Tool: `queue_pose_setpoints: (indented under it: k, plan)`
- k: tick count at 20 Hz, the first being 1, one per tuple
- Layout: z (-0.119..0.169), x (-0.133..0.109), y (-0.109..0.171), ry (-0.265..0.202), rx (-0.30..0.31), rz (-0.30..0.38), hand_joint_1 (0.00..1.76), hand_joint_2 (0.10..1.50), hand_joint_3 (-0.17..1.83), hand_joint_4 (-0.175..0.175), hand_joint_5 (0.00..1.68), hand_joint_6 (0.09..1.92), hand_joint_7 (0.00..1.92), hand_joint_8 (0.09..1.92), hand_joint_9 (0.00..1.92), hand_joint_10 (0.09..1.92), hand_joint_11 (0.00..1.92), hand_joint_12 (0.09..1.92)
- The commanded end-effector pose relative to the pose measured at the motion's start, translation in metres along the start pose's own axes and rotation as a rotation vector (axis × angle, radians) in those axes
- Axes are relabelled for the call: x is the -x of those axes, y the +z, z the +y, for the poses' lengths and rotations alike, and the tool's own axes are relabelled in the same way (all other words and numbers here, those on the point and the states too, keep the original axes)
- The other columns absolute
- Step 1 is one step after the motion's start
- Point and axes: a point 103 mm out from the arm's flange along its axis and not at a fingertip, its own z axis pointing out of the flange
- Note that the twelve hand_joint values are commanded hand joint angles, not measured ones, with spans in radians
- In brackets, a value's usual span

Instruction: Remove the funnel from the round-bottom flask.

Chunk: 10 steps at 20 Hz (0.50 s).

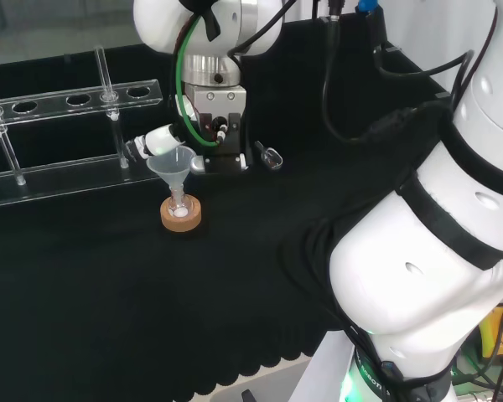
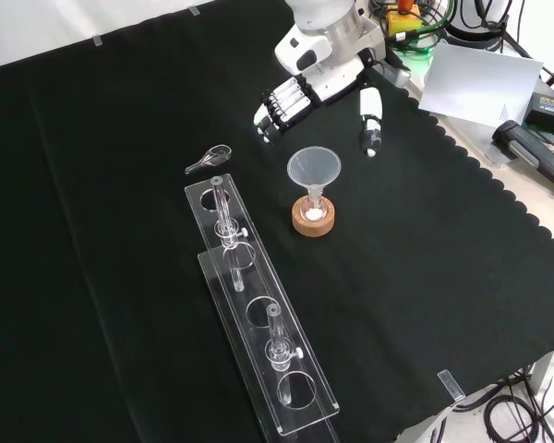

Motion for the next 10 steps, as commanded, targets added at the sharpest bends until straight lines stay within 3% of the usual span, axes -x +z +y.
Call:
queue_pose_setpoints:
  k: [1,7,10]
  plan:
    - [0.0054,-0.0004,0.0093,0.012,-0.032,-0.019,0.32,0.57,0.01,-0.067,0.00,0.09,0.04,0.09,0.00,0.09,0.00,0.29]
    - [0.0108,0.0025,0.0164,0.032,-0.047,-0.008,0.32,0.58,0.01,-0.073,0.00,0.09,0.05,0.09,0.00,0.09,0.00,0.30]
    - [0.0152,0.0049,0.0174,0.042,-0.083,0.001,0.32,0.58,0.01,-0.081,0.00,0.09,0.06,0.09,0.00,0.09,0.00,0.30]
